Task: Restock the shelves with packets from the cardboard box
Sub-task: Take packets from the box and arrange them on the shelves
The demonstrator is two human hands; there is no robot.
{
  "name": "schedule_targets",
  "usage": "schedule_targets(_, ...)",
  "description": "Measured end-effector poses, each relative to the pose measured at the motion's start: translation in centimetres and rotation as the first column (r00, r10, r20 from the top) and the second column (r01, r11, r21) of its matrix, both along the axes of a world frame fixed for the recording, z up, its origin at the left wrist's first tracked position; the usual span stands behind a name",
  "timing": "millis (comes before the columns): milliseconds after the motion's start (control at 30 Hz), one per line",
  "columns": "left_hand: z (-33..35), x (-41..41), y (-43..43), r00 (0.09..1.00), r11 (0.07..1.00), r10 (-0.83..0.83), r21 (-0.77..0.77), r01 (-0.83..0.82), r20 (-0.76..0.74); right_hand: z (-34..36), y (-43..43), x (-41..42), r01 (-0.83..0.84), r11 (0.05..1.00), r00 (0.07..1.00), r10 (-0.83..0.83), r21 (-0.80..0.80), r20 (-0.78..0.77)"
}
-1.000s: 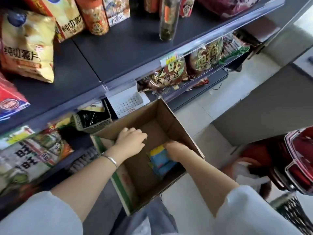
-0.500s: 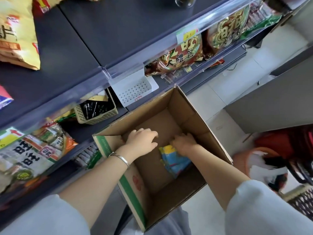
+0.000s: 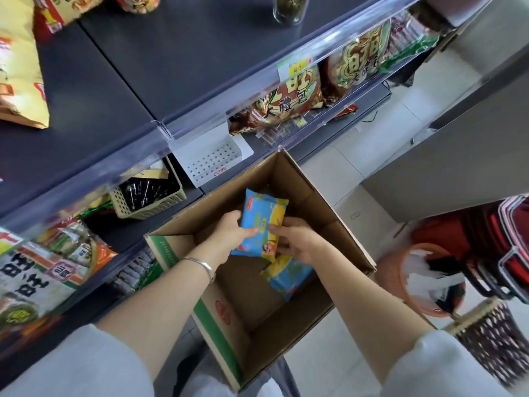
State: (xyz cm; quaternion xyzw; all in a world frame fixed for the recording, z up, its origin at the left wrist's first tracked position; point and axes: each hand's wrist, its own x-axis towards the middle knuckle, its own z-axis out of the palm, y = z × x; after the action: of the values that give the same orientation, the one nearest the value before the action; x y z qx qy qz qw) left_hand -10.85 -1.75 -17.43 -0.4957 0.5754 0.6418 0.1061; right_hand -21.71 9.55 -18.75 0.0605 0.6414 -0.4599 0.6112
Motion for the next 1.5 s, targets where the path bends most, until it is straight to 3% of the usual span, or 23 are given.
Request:
schedule_targets(67, -0.2, 0.6, -0.3, 0.987, 0.968, -0.139, -0.199, 0.153, 0.083, -0.8, 0.3, -0.3, -0.261, 0.962, 0.937, 0.272, 0.077, -0.221)
schedule_targets(100, -0.2, 0.8, -0.6, 0.956, 0.911, -0.229, -0.306, 0.277, 0.186, -1.4, 0.5, -0.6, -0.413, 0.895, 0.826, 0.445, 0.167, -0.345)
schedule_targets(133, 0.1, 1.1, -0.7, 0.905, 0.83, -0.293, -0.388, 0.401, 0.308, -2.0, 0.7, -0.9, -0.554, 0.782, 0.657, 0.622, 0.287, -0.427)
schedule_targets(200, 0.4, 1.4, -0.9, 0.81, 0.698, -0.347, -0.447, 0.559, 0.472, -2.9, 1.1, -1.0, -0.714, 0.436, 0.229, 0.885, 0.549, -0.405)
schedule_targets(267, 0.3, 1.8, -1.0, 0.77, 0.649, -0.376, -0.446, 0.616, 0.516, -3.4, 1.5, -0.3, -0.712, 0.095, -0.159, 0.943, 0.696, -0.291)
schedule_targets(300, 0.2, 1.9, -0.9, 0.758, 0.633, -0.391, -0.445, 0.634, 0.522, -3.4, 1.6, 0.1, -0.679, -0.015, -0.292, 0.923, 0.734, -0.25)
schedule_targets(367, 0.0, 2.2, -0.8, 0.746, 0.615, -0.407, -0.447, 0.65, 0.527, -3.8, 1.5, 0.7, -0.61, -0.109, -0.431, 0.877, 0.784, -0.213)
schedule_targets(433, -0.1, 2.2, -0.6, 0.745, 0.609, -0.416, -0.449, 0.654, 0.521, -4.4, 1.6, 1.1, -0.551, -0.15, -0.508, 0.84, 0.821, -0.188)
schedule_targets(633, -0.3, 2.6, -1.0, 0.742, 0.607, -0.448, -0.44, 0.662, 0.499, -5.1, 0.7, 1.1, -0.481, -0.21, -0.599, 0.788, 0.851, -0.144)
schedule_targets(833, 1.6, 2.2, -1.5, 0.733, 0.558, -0.487, -0.476, 0.679, 0.475, -3.2, 0.4, 1.2, -0.561, -0.265, -0.531, 0.842, 0.784, -0.096)
schedule_targets(967, 4.0, 1.7, -2.2, 0.735, 0.505, -0.498, -0.535, 0.677, 0.46, -1.0, 0.6, 0.9, -0.65, -0.17, -0.437, 0.881, 0.74, -0.181)
schedule_targets(1100, 7.3, 1.0, -3.4, 0.749, 0.446, -0.485, -0.609, 0.655, 0.451, 2.6, -0.2, -0.1, -0.723, 0.129, -0.182, 0.912, 0.678, -0.368)
schedule_targets(1200, 10.2, 0.3, -4.1, 0.775, 0.426, -0.465, -0.659, 0.619, 0.428, 6.0, -1.2, -0.5, -0.674, 0.4, 0.016, 0.849, 0.621, -0.528)
schedule_targets(1300, 13.2, 0.0, -4.7, 0.803, 0.411, -0.444, -0.706, 0.577, 0.398, 9.8, -2.0, -0.9, -0.599, 0.604, 0.212, 0.753, 0.526, -0.623)
schedule_targets(1367, 15.3, 0.0, -5.1, 0.831, 0.41, -0.414, -0.739, 0.534, 0.371, 12.5, -2.1, -1.2, -0.541, 0.749, 0.414, 0.633, 0.383, -0.654)
schedule_targets(1433, 17.7, 0.3, -5.4, 0.863, 0.398, -0.383, -0.784, 0.476, 0.329, 15.2, -1.9, -1.1, -0.461, 0.878, 0.664, 0.436, 0.127, -0.608)
schedule_targets(1500, 20.2, 1.0, -5.7, 0.893, 0.386, -0.346, -0.824, 0.415, 0.288, 17.4, -1.6, -1.0, -0.382, 0.919, 0.804, 0.282, -0.093, -0.523)
